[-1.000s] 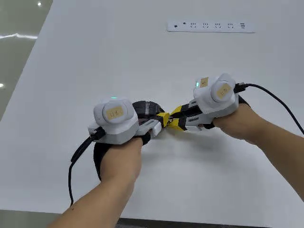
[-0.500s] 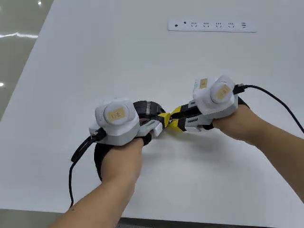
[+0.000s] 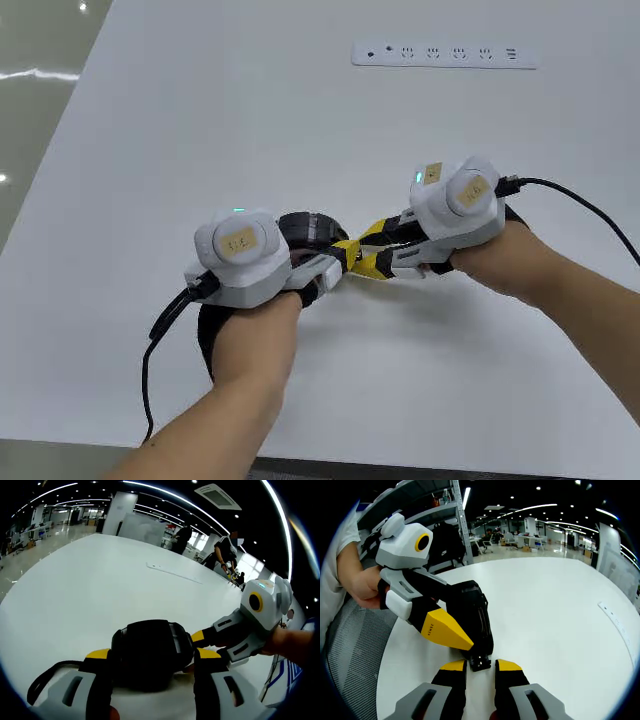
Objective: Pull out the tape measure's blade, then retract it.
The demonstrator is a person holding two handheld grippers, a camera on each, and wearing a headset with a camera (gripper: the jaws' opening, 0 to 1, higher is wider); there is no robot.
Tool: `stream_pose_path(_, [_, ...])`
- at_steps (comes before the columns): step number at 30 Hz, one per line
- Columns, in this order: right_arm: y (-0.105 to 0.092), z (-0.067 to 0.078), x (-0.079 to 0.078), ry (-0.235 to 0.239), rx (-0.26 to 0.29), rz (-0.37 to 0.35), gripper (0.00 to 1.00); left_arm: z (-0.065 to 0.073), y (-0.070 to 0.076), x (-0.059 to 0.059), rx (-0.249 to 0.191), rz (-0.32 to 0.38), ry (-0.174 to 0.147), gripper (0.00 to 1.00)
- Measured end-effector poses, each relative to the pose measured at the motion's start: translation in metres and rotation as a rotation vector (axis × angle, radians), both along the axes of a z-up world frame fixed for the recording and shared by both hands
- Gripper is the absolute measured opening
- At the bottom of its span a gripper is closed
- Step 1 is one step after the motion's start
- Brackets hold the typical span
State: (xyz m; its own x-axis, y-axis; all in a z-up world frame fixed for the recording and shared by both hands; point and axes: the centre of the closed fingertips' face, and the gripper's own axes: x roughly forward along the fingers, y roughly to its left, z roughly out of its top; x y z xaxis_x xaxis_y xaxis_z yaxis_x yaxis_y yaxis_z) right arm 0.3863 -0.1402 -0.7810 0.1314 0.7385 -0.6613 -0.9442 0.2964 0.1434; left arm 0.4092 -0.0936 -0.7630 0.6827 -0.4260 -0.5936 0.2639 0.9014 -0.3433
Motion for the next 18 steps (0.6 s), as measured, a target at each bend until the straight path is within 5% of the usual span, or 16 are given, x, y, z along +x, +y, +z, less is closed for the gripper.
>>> stream_pose_path(18, [-0.0077, 0.0105, -0.0013, 0.002, 0.037, -0.059, 0.21, 0.007, 0.0012, -0.0082, 0.002, -0.046, -0.03, 0.64])
